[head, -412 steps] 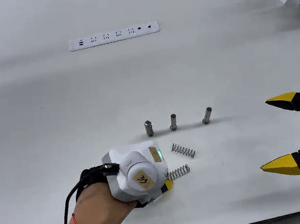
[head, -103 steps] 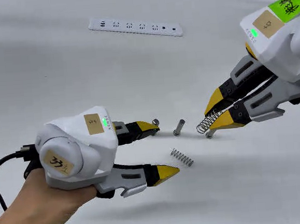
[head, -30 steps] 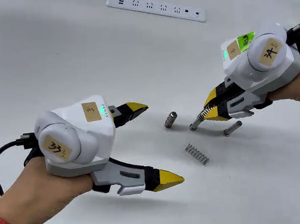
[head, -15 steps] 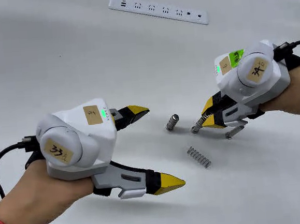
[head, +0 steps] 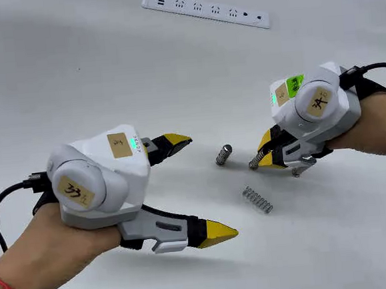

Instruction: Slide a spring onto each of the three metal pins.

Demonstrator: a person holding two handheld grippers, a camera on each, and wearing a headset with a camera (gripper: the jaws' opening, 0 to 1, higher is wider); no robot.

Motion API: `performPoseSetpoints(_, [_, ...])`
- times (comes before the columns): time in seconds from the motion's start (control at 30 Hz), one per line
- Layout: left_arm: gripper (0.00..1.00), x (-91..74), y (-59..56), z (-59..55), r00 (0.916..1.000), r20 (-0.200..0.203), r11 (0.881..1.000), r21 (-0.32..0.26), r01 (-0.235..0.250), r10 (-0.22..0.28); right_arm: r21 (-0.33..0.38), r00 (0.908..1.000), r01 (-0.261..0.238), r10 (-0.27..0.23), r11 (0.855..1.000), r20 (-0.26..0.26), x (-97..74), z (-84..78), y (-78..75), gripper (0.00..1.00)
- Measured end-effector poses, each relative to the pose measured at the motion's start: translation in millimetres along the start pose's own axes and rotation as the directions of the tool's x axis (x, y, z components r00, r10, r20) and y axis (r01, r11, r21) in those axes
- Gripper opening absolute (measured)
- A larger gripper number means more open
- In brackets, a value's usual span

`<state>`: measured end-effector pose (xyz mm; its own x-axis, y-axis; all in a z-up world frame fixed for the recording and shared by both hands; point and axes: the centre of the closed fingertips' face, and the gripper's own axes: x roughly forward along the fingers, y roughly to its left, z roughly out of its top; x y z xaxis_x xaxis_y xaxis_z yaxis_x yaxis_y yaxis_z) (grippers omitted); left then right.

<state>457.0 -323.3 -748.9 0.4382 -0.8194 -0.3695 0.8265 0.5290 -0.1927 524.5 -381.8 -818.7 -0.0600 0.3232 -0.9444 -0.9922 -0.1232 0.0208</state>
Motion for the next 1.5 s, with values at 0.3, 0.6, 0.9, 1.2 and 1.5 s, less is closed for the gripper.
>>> performPoseSetpoints(0.3, [0.89, -0.1, 0.0, 0.6, 1.0, 0.001, 1.0, 0.0, 0.0, 0.0, 0.01, 1.0, 0.002, -0.002, 1.0, 0.009, 0.0, 2.0, 1.9, 0.14])
performPoseSetpoints(0.6, [0.89, 0.0, -2.5, 0.5, 1.0, -0.007, 1.0, 0.005, 0.002, -0.002, 0.028, 0.9993, 0.017, -0.018, 0.999, 0.033, -4.2, 1.2, -0.1, 0.17])
performPoseSetpoints(0.9, [0.89, 0.9, -6.2, 4.9, 0.9999, -0.013, 1.0, 0.018, 0.005, -0.005, 0.086, 0.9939, 0.055, -0.063, 0.995, 0.091, -16.8, -1.7, -6.5, 0.21])
performPoseSetpoints(1.2, [0.89, -2.5, -9.6, 6.4, 0.9995, -0.032, 0.999, 0.035, -0.001, 0.002, 0.19, 0.971, 0.099, -0.137, 0.977, 0.196, -39.7, -0.6, -12.7, 0.27])
performPoseSetpoints(1.5, [0.9, -8.1, -12.5, 5.2, 0.9983, -0.057, 0.998, 0.056, -0.002, 0.006, 0.314, 0.9256, 0.124, -0.224, 0.941, 0.306, -72.1, 4.9, -4.1, 0.35])
